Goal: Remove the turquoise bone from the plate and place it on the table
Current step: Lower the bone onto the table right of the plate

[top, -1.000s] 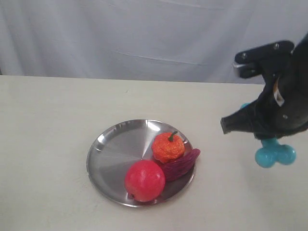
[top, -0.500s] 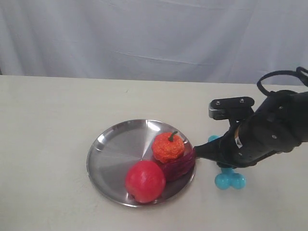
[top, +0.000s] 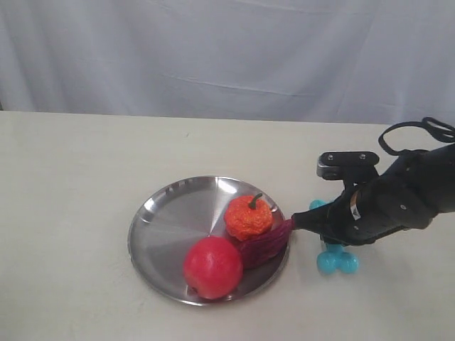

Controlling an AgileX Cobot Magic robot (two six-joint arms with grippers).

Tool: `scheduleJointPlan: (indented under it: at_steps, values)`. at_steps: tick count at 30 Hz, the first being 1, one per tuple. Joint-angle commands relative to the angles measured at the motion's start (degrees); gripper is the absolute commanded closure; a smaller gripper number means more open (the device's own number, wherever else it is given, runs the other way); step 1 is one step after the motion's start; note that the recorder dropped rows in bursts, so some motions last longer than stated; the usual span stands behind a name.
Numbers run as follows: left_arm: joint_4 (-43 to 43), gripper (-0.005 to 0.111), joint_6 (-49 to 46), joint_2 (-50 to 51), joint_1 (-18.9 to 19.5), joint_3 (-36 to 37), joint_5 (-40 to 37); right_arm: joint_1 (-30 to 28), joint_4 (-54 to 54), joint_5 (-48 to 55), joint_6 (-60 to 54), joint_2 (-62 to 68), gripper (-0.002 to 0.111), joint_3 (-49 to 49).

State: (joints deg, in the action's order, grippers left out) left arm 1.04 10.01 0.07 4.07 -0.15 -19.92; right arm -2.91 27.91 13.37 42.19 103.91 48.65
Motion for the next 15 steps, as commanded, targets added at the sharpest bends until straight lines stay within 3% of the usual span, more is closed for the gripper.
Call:
scheduleJointPlan:
  at_steps: [1, 15]
  values:
    - [0.2, 0.107, 0.1, -0.1, -0.3, 0.1, 0.3, -0.4, 0.7, -1.3, -0.3, 0.5, 0.109, 0.0]
    - [0.2, 0.107, 0.1, -0.1, -0.3, 0.1, 0.3, -0.2, 0.5, -1.0, 0.2, 1.9, 0.109, 0.0]
